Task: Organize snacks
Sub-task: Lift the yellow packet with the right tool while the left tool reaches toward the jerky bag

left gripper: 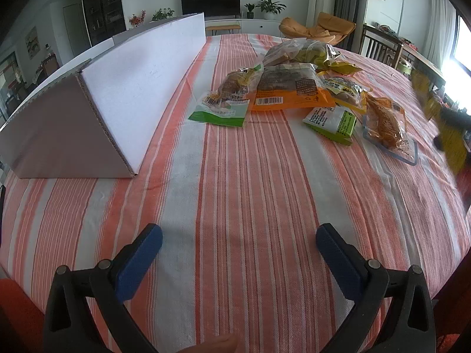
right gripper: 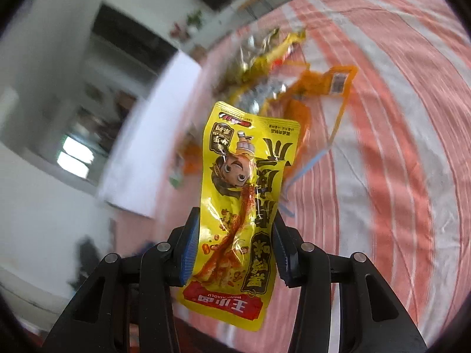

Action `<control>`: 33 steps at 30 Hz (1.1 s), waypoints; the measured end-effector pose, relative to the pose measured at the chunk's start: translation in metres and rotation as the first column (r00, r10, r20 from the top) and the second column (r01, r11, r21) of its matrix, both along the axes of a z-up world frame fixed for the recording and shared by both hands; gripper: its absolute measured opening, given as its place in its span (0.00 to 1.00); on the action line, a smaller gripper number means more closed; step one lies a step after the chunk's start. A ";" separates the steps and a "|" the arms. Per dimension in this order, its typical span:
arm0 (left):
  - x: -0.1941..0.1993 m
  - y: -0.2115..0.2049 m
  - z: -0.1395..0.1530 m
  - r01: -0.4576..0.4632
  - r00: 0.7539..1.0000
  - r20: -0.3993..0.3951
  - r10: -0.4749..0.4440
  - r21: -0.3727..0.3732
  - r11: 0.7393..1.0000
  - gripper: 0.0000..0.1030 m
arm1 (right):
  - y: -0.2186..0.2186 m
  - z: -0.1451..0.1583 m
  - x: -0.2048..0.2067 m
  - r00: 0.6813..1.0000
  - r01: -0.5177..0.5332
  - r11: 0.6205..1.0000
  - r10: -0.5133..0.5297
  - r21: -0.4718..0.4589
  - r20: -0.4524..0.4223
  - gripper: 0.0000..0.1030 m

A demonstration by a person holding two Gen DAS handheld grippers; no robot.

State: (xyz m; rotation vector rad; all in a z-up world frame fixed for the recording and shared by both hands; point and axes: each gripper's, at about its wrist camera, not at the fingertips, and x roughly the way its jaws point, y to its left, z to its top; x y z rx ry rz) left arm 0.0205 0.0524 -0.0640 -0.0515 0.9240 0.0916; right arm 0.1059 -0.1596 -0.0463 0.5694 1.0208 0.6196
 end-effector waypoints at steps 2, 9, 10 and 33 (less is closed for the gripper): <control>0.000 0.000 0.000 0.000 1.000 0.000 0.000 0.000 1.000 1.00 | -0.022 0.007 0.006 0.998 0.059 0.997 -0.060 0.055 0.011 0.46; -0.001 0.000 0.000 -0.006 1.000 0.004 0.006 0.000 1.000 1.00 | -0.084 0.018 0.050 0.973 0.232 0.931 -0.216 -0.282 0.086 0.47; -0.001 0.000 0.000 -0.008 1.000 0.005 0.008 -0.001 1.000 1.00 | -0.087 0.014 0.055 0.973 0.229 0.911 -0.211 -0.343 0.088 0.47; 0.130 -0.004 0.088 0.229 0.974 0.032 -0.226 -0.125 0.965 1.00 | -0.087 -0.023 0.037 0.947 0.283 0.820 -0.158 -0.497 0.279 0.65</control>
